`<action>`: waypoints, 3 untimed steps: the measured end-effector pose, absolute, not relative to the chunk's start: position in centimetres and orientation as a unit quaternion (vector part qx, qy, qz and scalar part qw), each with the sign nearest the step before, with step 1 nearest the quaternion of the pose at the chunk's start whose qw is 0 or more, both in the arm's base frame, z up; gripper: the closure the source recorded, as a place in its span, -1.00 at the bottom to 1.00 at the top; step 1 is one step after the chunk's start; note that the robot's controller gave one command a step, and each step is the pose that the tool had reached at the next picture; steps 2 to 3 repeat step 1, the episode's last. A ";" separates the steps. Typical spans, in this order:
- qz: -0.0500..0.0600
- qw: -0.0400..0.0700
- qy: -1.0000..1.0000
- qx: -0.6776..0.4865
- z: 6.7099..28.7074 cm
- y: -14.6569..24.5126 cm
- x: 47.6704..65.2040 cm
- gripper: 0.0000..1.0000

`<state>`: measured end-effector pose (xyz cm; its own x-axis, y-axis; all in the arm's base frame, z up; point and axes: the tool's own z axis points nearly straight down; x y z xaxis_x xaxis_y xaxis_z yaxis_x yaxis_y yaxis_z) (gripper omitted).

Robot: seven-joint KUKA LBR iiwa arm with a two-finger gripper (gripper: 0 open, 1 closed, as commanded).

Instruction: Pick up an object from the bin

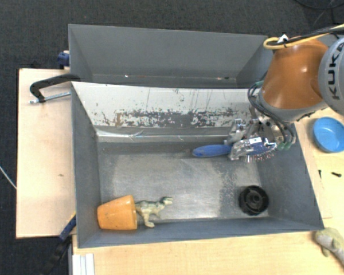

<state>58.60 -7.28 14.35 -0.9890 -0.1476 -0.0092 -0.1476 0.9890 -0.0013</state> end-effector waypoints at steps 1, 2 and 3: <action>0.000 0.005 0.997 -0.074 18.1 -7.2 58.8 1.00; 0.000 0.005 0.997 -0.074 18.1 -7.2 58.8 1.00; 0.000 0.005 0.997 -0.074 18.1 -7.2 58.8 1.00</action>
Offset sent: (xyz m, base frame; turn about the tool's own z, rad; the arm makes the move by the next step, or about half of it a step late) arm 0.0000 0.0001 0.0340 0.0000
